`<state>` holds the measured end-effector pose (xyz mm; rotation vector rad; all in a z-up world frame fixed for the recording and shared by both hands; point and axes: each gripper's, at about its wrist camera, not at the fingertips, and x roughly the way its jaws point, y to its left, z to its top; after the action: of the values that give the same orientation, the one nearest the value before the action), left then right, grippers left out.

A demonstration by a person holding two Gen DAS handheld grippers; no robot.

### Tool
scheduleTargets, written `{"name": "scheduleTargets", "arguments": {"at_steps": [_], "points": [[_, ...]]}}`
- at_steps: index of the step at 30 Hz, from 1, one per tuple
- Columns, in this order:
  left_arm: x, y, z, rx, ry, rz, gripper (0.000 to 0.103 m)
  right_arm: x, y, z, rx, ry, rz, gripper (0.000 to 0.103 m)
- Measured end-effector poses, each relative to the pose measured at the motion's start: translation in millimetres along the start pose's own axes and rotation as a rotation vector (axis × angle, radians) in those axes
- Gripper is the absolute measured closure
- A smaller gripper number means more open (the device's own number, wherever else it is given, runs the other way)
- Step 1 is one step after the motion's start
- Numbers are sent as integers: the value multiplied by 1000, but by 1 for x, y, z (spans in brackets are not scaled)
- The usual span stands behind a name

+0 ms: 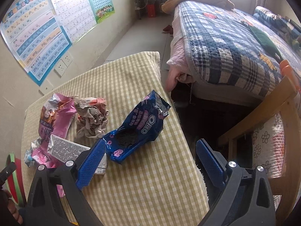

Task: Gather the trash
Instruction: 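Grasp the blue-white wrapper with the left tool while the right tool grasps the blue Oreo bag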

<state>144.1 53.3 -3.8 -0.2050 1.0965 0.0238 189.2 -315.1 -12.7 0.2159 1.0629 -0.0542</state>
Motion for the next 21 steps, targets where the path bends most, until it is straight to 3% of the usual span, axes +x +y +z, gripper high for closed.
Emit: {"name": "scheduleTargets", "arguments": {"at_steps": [6,14,18,21], "points": [[27,-6,9,28,27,36,6,27,-7,5,46,42,-7,9],[55,8,10,-71,72,33,6,53,-3,11,59,60,5,12],[61,16,9,-123,84,3,11,55,2,10,41,54,41,34],[63,16,7,-129,94,-19,30,54,6,11,21,61,66,53]]}}
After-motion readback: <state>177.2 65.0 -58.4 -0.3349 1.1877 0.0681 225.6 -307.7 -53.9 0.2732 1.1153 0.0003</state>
